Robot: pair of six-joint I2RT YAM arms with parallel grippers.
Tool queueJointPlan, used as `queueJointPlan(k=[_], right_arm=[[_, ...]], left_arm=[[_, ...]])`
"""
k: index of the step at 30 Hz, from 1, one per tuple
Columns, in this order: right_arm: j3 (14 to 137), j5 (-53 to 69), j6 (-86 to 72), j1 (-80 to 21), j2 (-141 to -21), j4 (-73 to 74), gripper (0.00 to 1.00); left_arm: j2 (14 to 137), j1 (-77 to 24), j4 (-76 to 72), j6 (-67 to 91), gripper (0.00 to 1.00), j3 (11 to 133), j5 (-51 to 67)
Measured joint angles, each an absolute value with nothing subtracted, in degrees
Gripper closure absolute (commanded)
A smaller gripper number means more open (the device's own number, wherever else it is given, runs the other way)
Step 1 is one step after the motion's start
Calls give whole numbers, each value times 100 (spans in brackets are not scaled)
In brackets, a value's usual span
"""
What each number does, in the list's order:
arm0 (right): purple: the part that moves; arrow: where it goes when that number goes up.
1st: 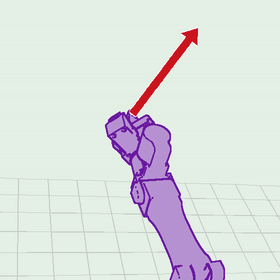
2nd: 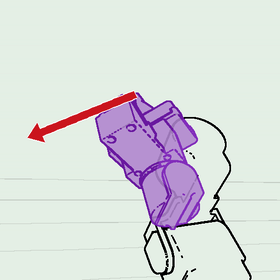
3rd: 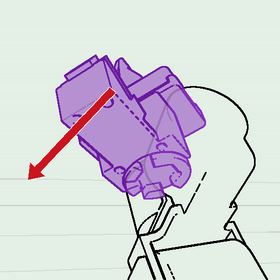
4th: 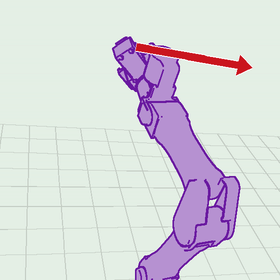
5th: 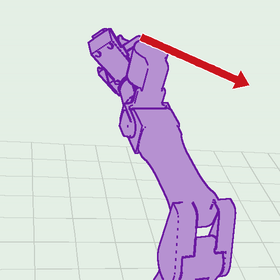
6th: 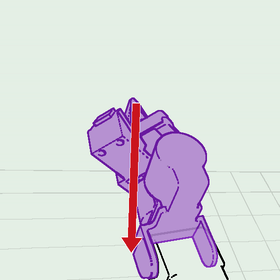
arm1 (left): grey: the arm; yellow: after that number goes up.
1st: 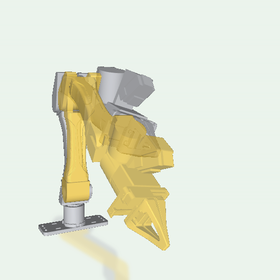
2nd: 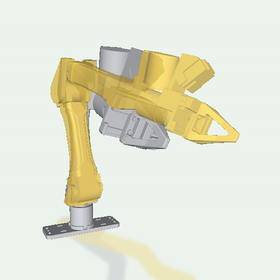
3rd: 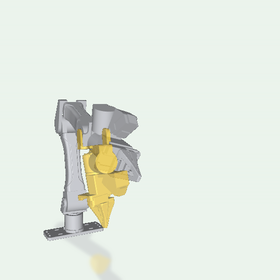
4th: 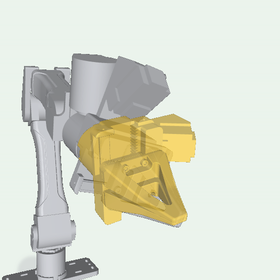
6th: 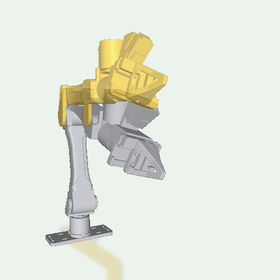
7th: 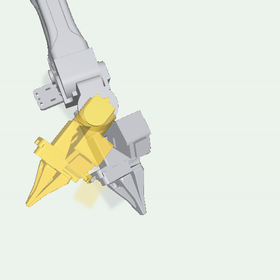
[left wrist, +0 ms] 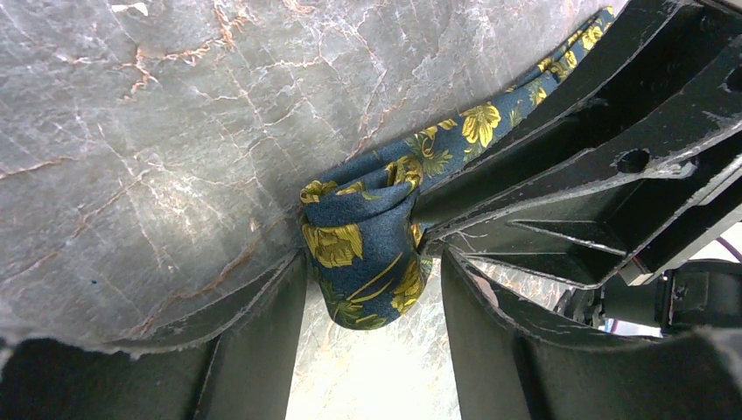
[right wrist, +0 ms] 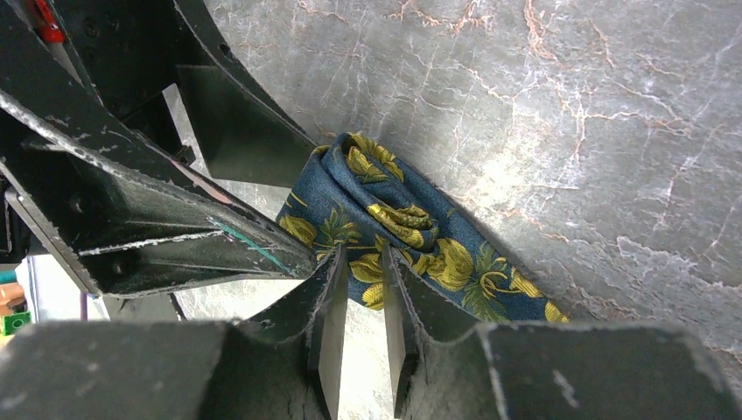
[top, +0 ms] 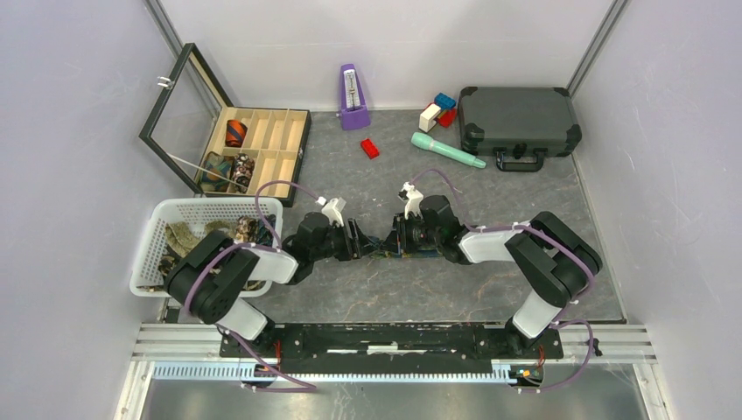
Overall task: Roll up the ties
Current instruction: Roll the tie at the center of the board.
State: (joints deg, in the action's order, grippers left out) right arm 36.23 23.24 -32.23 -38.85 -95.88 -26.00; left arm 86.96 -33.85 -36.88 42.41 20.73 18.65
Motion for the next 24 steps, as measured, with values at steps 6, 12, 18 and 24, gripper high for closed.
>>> queueJointPlan(k=[6, 12, 18, 24], right_arm=[[3656, 2401, -3205, -3848, -9673, -2648, 73], [3704, 2445, -3205, -3822, -9738, -2679, 73], [3717, 2445, -3203, -3795, -9769, -2696, 73], [3719, 2462, -3201, -3771, -9810, -2775, 73]], left_arm=[[8969, -3306, -4056, 4263, 37, 2119, 2018], [9172, -3218, -4252, 4320, 42, 2180, 2115], [9402, -3135, -4536, 4372, 51, 2191, 2211], [9784, -3052, -4963, 4523, 79, 2222, 2335]])
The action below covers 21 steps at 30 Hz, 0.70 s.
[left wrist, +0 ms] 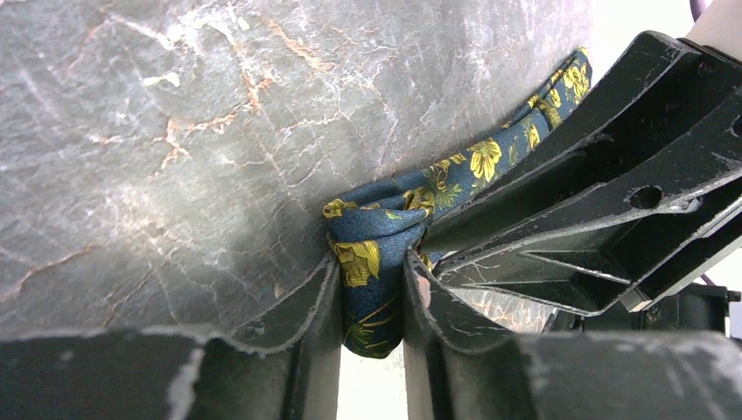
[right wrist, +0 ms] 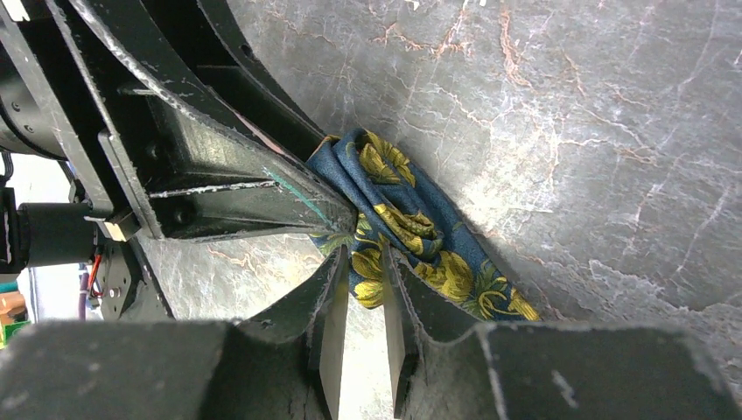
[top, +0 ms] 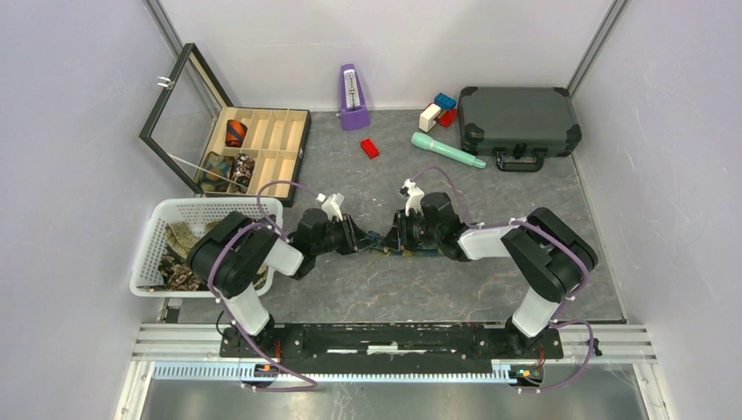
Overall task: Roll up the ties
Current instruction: Roll the tie at the center of the board.
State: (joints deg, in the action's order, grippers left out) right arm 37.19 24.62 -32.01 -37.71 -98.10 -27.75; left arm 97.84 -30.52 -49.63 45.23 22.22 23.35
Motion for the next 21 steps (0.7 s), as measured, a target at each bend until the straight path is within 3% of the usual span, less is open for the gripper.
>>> queueJointPlan(k=[2, 11, 17, 21], right_arm=[[3719, 2475, -3192, -3758, -9813, -2781, 73], [3778, 2504, -3124, -3726, -9802, -2676, 68], [3850, 2502, -3063, -3747, -9686, -2418, 55], [3850, 2418, -3006, -3750, -9470, -2119, 52]], left_arm=[[9885, -3044, -5059, 4574, 86, 2257, 2377], [9920, -3030, -4930, 4619, 97, 2364, 2401], [9496, -3074, -4156, 4617, 98, 2414, 2198], [9288, -3096, -3791, 4617, 98, 2414, 2056]])
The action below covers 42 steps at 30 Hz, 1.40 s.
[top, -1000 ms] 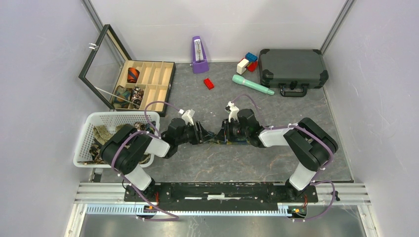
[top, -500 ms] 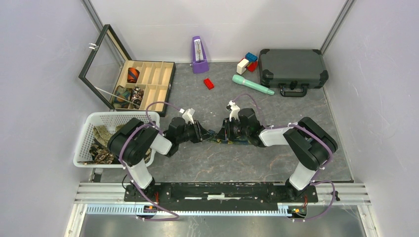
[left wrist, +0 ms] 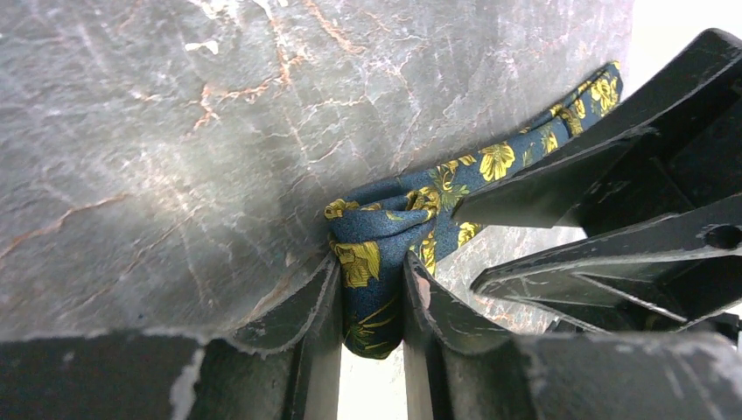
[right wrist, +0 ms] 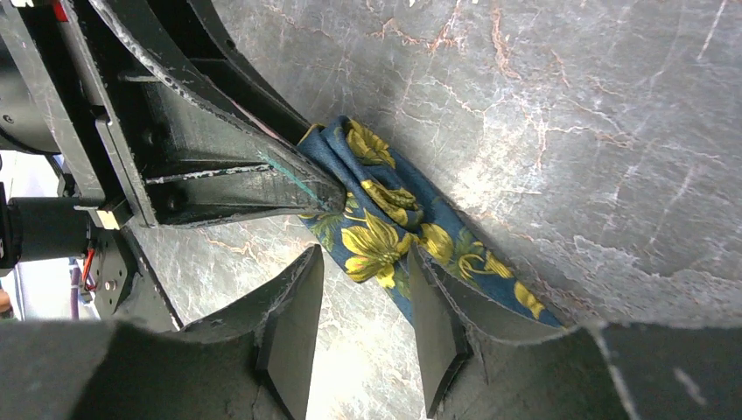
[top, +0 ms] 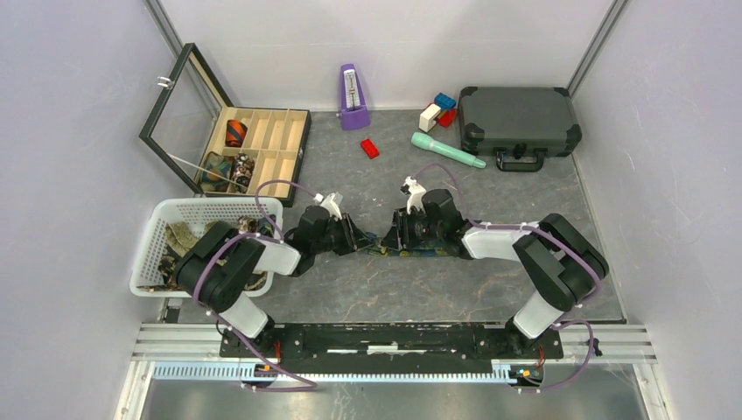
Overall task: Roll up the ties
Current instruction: Roll the tie at the center of the board.
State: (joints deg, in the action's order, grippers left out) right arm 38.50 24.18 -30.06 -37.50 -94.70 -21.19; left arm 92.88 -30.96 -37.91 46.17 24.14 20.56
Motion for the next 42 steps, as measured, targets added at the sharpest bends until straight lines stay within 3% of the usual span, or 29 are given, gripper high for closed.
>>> queueJointPlan(k=[22, 42], right_arm=[[3852, 2084, -3153, -4303, -9393, -1999, 62], [4056, 1789, -3371, -4689, -9513, -2067, 66]], left_arm=[[7609, -3846, -808, 4311, 98, 2707, 272], [6969, -4431, 1022, 4241, 98, 3129, -1229]])
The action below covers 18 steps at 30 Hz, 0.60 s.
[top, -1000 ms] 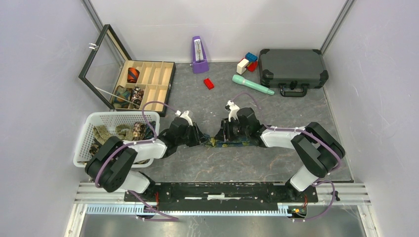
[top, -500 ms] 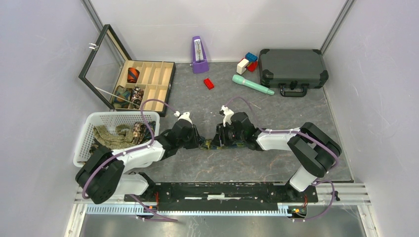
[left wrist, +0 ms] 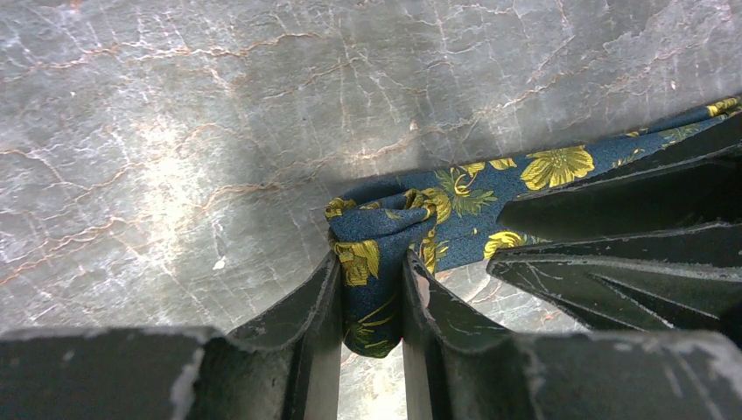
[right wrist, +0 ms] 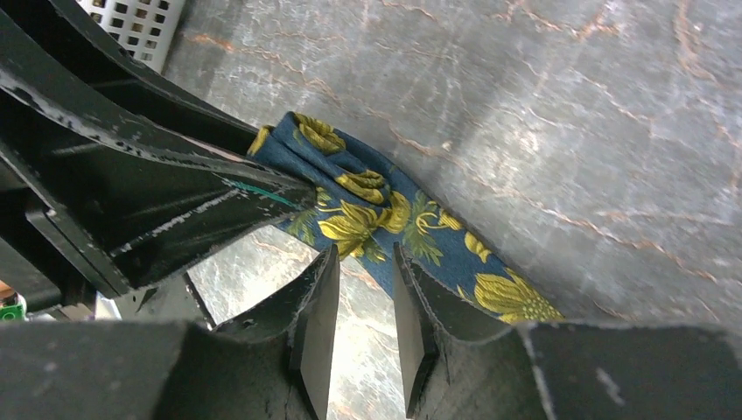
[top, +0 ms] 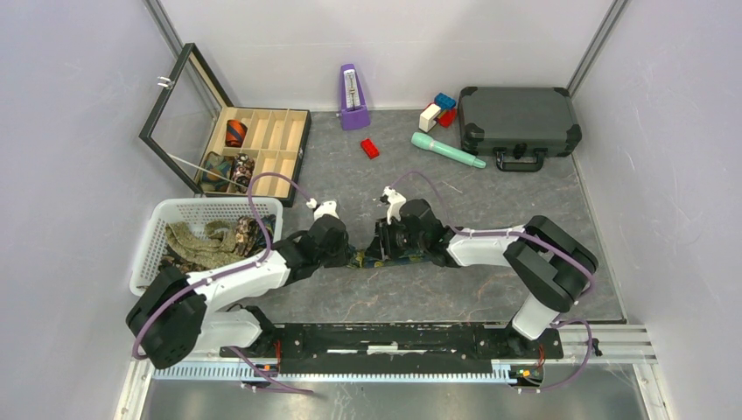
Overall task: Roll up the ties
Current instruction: Roll the tie at the center of the board.
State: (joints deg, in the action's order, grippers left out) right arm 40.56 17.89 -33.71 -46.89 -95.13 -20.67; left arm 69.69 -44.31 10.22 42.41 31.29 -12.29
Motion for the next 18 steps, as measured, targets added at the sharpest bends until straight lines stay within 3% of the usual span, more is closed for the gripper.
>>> queueJointPlan(k=[6, 18], right_arm=[[4322, 1785, -3420, -4849, -9732, -2106, 72], [4604, 1820, -3557, -4995, -10298, -2333, 75]], left_arm=[[6952, -4550, 1350, 4237, 98, 3251, -1479], [6960, -4781, 1984, 4191, 98, 3638, -1933]])
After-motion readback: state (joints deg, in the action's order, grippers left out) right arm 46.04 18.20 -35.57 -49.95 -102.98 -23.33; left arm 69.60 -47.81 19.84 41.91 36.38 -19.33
